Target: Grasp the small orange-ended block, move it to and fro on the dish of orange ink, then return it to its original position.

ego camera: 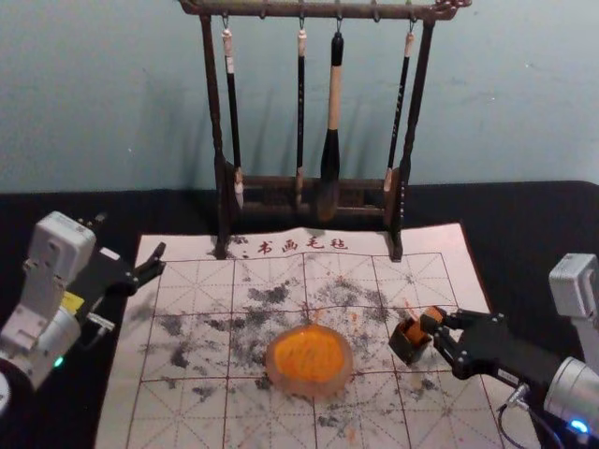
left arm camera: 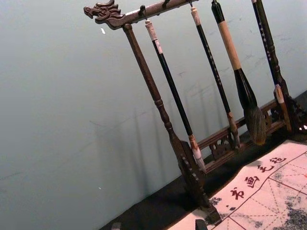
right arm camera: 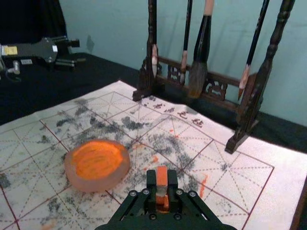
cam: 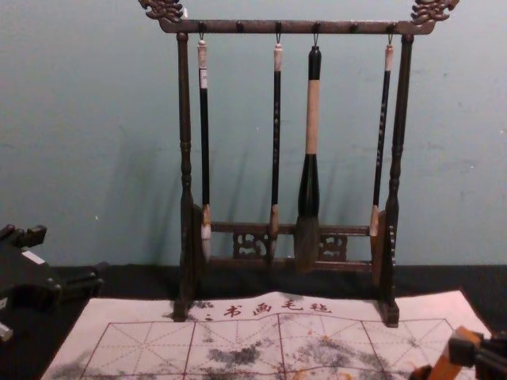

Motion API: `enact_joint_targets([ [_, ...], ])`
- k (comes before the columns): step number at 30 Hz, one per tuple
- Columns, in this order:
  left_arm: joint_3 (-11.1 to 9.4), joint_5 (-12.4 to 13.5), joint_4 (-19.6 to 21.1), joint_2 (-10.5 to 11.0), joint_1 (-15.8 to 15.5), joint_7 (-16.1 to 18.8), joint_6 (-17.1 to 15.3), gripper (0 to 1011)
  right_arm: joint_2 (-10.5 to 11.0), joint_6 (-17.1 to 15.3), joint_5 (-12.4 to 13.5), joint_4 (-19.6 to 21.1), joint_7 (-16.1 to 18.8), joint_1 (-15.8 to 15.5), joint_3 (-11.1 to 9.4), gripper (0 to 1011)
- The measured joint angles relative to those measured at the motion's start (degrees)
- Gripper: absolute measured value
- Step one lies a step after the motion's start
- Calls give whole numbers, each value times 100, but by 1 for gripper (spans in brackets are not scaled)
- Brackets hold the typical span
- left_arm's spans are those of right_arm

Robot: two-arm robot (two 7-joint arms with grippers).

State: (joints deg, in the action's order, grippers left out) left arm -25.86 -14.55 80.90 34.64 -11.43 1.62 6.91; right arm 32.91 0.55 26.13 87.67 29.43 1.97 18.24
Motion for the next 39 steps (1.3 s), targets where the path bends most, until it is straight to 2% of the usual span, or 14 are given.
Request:
enact_joint_targets([
  [7,0,0,0,0,0,0,0,1001,56,2,76,168,12,-37,-73,106],
  [14,0,0,0,0,0,0,0,1002,217,-104,198,587,6,-115,-195,105],
  [20,0,0,0,0,0,0,0,1002,275,-131,233,725,57,-49,-181,106],
  [28,0,0,0,0,0,0,0,1001,268,-340,226,594,211,312,105,106],
  [39,0,0,0,0,0,0,0,1001,290,-241,-19,340,563,730,573,105],
])
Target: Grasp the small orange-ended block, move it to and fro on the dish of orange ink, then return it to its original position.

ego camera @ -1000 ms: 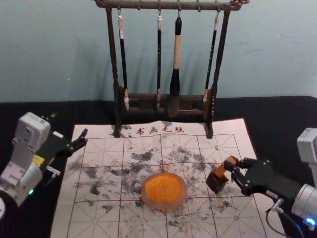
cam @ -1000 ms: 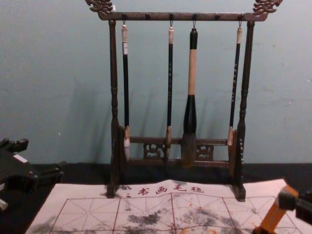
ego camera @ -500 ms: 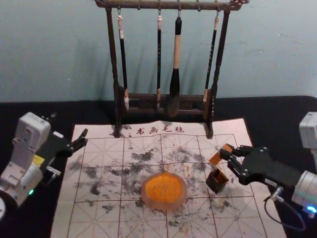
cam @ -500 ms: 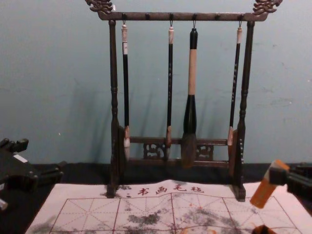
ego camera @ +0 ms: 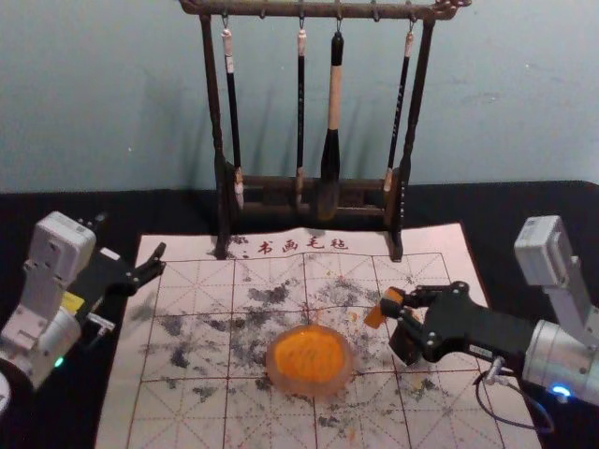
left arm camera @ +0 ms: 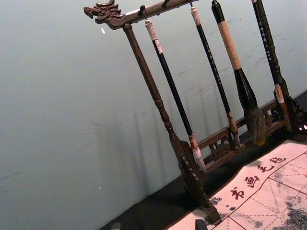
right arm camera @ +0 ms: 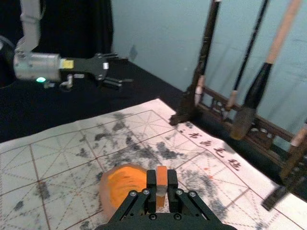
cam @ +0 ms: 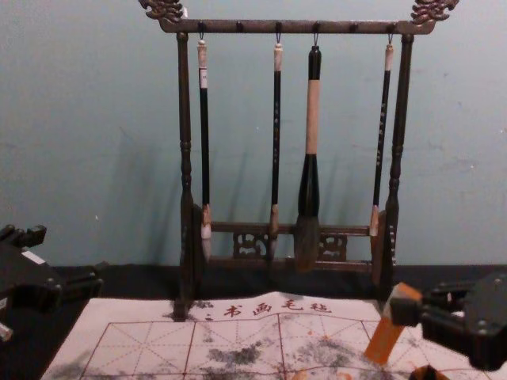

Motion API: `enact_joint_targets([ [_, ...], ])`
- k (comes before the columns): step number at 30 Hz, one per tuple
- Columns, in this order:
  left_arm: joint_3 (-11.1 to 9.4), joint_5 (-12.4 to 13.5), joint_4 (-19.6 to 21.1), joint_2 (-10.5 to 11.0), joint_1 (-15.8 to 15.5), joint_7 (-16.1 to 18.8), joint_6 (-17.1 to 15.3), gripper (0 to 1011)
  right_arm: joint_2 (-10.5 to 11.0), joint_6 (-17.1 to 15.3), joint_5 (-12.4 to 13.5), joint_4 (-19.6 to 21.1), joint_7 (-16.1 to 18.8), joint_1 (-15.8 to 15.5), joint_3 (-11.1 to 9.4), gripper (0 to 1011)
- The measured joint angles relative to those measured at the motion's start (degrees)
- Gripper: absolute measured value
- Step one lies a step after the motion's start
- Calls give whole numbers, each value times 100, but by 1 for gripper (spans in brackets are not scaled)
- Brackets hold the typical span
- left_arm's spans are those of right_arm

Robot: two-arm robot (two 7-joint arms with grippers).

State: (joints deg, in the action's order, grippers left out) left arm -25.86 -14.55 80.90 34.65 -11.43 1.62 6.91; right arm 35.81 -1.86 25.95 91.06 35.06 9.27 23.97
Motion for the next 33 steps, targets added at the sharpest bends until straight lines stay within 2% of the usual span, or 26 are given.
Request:
enact_joint_targets([
  [13,0,0,0,0,0,0,0,1001,-35,74,-337,-262,322,415,536,105],
  [20,0,0,0,0,0,0,0,1001,-109,-2,-523,-397,351,618,742,105],
  [33,0,0,0,0,0,0,0,1001,-263,-88,-695,-629,437,897,1005,105],
])
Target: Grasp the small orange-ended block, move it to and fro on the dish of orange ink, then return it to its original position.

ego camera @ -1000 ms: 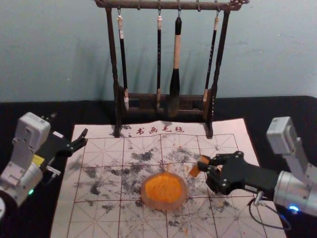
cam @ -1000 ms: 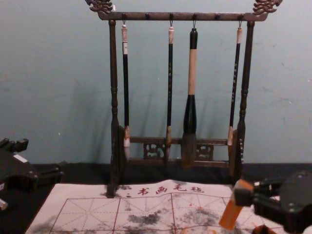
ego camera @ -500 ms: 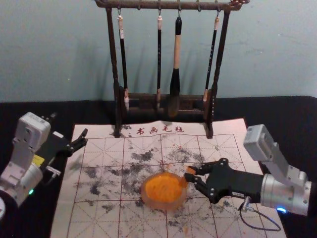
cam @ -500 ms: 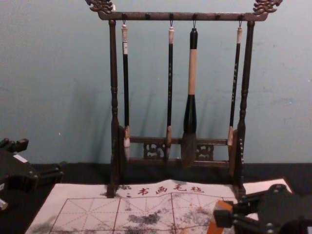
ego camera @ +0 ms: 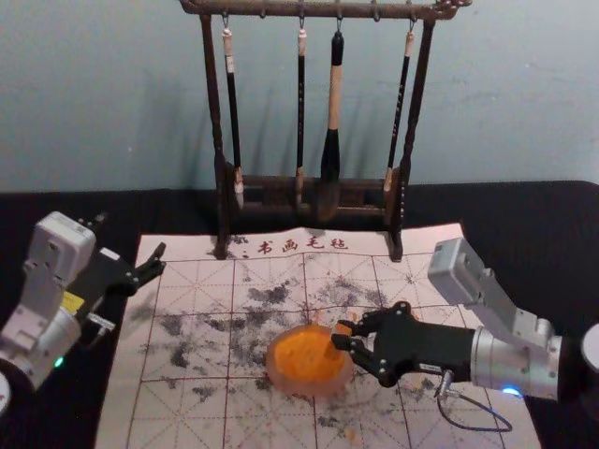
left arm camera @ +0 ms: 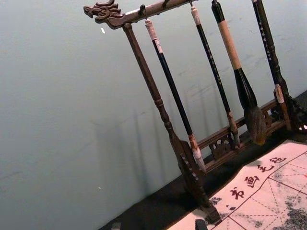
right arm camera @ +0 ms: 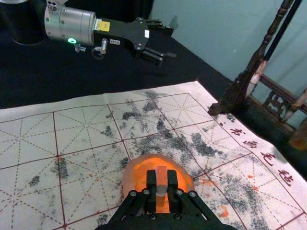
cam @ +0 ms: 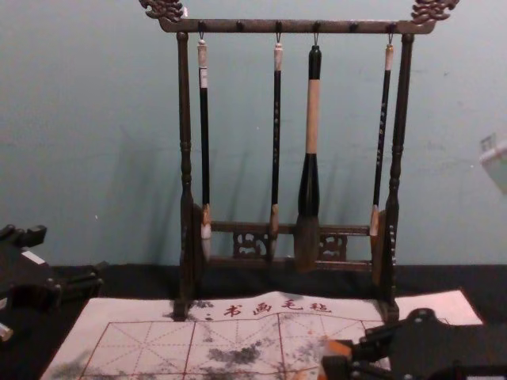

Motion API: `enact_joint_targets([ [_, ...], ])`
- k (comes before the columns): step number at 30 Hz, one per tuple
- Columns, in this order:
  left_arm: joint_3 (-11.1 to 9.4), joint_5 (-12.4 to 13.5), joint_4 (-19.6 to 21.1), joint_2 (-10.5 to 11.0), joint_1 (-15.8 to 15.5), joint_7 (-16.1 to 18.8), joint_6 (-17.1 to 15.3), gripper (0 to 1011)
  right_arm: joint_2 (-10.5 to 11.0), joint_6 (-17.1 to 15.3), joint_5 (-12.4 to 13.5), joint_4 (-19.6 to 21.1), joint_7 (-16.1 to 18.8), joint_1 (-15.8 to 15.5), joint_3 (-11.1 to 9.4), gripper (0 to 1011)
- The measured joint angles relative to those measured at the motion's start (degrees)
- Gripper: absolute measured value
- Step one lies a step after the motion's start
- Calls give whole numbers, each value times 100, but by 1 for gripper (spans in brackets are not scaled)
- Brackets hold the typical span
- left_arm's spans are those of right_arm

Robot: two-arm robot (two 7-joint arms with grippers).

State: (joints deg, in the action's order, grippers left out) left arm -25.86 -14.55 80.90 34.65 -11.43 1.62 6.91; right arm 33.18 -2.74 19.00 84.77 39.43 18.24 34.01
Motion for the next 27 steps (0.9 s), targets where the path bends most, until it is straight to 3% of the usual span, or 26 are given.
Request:
enact_joint_targets([
  [27,0,0,0,0,0,0,0,1001,-259,-9,-94,-409,137,340,293,106],
])
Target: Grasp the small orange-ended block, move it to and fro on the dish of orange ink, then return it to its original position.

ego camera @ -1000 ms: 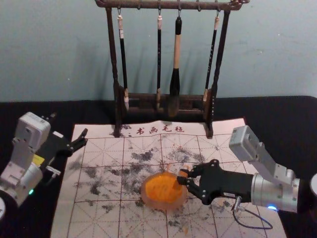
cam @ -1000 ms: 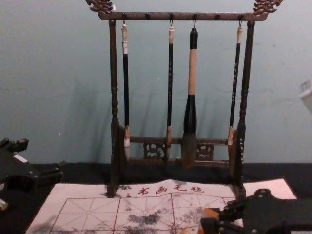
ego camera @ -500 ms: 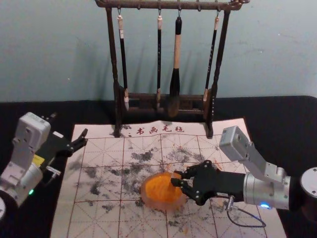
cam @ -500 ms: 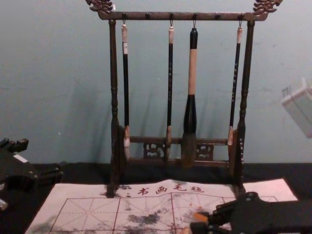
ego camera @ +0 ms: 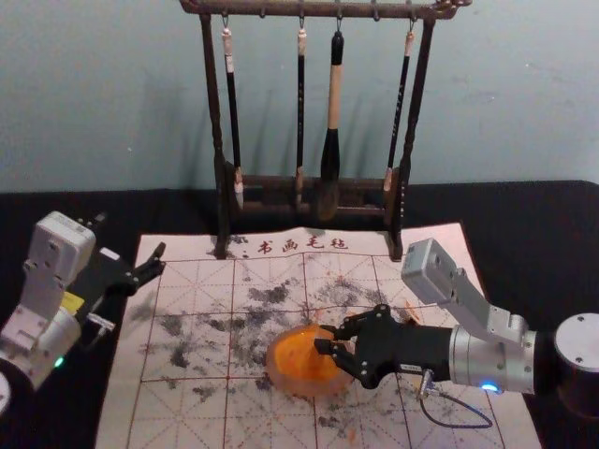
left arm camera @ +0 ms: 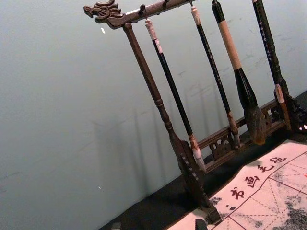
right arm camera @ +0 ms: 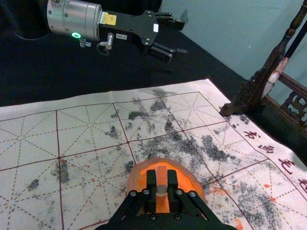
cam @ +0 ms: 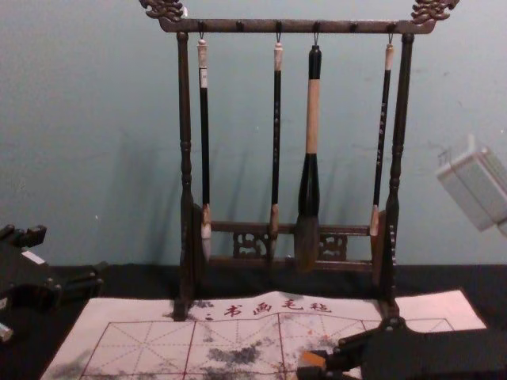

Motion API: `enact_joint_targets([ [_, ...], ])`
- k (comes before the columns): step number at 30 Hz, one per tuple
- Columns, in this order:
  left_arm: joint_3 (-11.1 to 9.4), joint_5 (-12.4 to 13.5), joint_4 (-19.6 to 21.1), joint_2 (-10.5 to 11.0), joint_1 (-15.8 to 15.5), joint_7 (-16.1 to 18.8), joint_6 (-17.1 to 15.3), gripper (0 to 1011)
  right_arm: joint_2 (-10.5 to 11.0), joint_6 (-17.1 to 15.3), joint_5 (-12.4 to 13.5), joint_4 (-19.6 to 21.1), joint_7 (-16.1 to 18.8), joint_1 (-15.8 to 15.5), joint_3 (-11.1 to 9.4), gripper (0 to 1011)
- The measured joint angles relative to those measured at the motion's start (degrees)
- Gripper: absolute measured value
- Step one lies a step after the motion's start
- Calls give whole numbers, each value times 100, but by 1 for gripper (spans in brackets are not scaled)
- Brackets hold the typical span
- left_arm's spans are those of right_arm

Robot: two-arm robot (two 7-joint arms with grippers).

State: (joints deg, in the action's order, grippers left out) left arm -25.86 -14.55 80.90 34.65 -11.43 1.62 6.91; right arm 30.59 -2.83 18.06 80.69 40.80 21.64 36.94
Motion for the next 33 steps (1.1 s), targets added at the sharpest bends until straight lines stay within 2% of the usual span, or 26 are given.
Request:
enact_joint_targets([
  [33,0,0,0,0,0,0,0,1001,-331,-7,-167,-426,-31,311,188,105],
])
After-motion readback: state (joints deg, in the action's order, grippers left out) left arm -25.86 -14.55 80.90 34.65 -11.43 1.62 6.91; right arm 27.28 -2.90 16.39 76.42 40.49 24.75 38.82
